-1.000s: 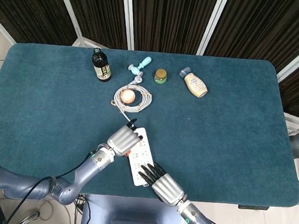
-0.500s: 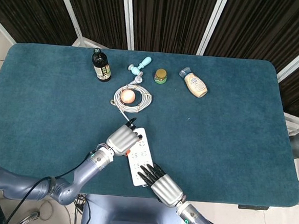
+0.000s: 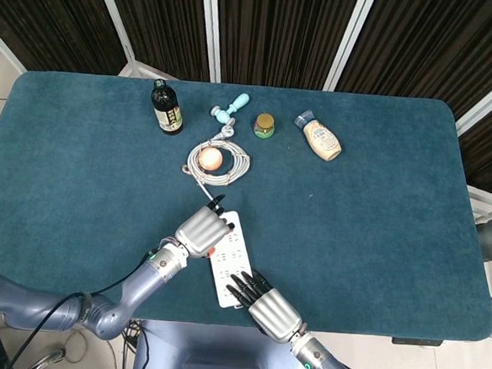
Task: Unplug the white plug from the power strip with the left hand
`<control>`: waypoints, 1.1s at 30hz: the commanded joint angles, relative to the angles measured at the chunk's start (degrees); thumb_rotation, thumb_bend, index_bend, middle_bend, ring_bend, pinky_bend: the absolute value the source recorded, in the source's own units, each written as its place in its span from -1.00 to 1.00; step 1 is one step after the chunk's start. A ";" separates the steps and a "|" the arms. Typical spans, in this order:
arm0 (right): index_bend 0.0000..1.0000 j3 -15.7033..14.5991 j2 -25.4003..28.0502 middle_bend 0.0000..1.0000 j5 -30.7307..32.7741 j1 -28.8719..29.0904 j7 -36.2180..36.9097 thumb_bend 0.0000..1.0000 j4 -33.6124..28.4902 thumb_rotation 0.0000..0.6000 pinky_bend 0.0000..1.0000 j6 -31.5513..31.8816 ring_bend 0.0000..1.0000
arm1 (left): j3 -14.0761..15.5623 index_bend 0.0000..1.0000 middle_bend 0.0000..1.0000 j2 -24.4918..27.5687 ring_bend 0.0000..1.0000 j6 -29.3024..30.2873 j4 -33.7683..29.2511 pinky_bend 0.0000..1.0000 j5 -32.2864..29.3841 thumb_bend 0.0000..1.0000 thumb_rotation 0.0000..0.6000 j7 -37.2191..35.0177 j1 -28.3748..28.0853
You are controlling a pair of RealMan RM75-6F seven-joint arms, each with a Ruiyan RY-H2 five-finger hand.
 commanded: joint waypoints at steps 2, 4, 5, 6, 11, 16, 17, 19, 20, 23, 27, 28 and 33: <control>-0.95 -0.10 -0.18 -0.97 0.12 -0.06 0.05 0.42 0.17 1.00 -0.86 -0.17 -0.97 | 0.61 0.37 0.54 1.36 -0.46 0.74 -1.51 -0.87 1.29 -0.27 1.00 -0.43 0.69; -0.95 -0.13 -0.31 -0.97 0.16 -0.07 -0.01 0.42 0.23 1.00 -0.86 -0.27 -0.97 | 0.67 0.38 0.54 1.74 -0.46 0.86 -1.94 -0.87 1.62 -0.26 1.00 -0.54 0.81; -0.95 -0.17 -0.39 -0.97 0.14 -0.06 -0.03 0.42 0.23 1.00 -0.86 -0.32 -0.97 | 0.62 0.38 0.54 1.82 -0.46 0.85 -2.02 -0.87 1.62 -0.26 1.00 -0.58 0.82; -0.95 -0.20 -0.47 -0.97 0.09 -0.05 -0.06 0.42 0.23 1.00 -0.86 -0.36 -0.97 | 0.54 0.38 0.54 1.85 -0.46 0.77 -2.02 -0.87 1.55 -0.27 1.00 -0.59 0.77; -0.95 -0.20 -0.60 -0.97 0.00 -0.06 -0.19 0.42 0.18 1.00 -0.85 -0.34 -0.97 | -0.16 0.38 0.54 0.95 -0.45 -0.12 -1.08 -0.87 0.37 -0.27 1.00 -0.18 0.04; -0.95 -0.02 -0.16 -0.97 0.07 -0.10 -0.20 0.42 0.02 1.00 -0.86 -0.10 -0.97 | -0.35 0.39 0.56 -0.28 -0.44 -0.86 -0.09 -0.86 -0.91 -0.26 1.00 0.66 -0.65; -0.95 0.01 -0.03 -0.97 0.11 -0.09 -0.20 0.42 -0.03 1.00 -0.86 -0.09 -0.97 | -0.36 0.40 0.56 -0.43 -0.44 -0.87 -0.02 -0.87 -1.04 -0.26 1.00 0.75 -0.70; -0.95 0.10 0.19 -0.97 0.19 -0.09 -0.17 0.42 -0.14 1.00 -0.86 -0.07 -0.97 | -0.47 0.40 0.56 -0.61 -0.43 -0.74 0.02 -0.86 -1.15 -0.26 1.00 0.86 -0.78; -0.95 0.13 0.25 -0.97 0.22 -0.07 -0.14 0.42 -0.21 1.00 -0.86 -0.08 -0.97 | -0.55 0.40 0.56 -0.67 -0.43 -0.65 0.02 -0.86 -1.19 -0.26 1.00 0.91 -0.82; -0.94 0.15 0.28 -0.97 0.18 0.00 -0.09 0.42 -0.34 1.00 -0.86 -0.15 -0.97 | -0.88 0.40 0.57 -0.74 -0.43 -0.44 -0.10 -0.86 -1.25 -0.26 1.00 0.98 -1.00; -0.94 0.05 0.09 -0.97 0.13 -0.01 0.00 0.42 -0.29 1.00 -0.86 -0.25 -0.97 | -1.28 0.41 0.57 -0.82 -0.43 -0.43 -0.18 -0.86 -1.40 -0.26 1.00 1.24 -1.38; -0.94 0.00 0.04 -0.97 0.10 -0.03 0.01 0.42 -0.24 1.00 -0.86 -0.26 -0.97 | -1.37 0.41 0.57 -0.85 -0.43 -0.43 -0.18 -0.86 -1.48 -0.26 1.00 1.33 -1.48; -0.94 -0.39 -0.09 -0.97 -0.11 -0.13 0.01 0.42 -0.02 1.00 -0.86 -0.31 -0.97 | -1.67 0.42 0.58 -0.99 -0.43 -0.37 0.07 -0.86 -2.59 -0.26 1.00 1.82 -1.79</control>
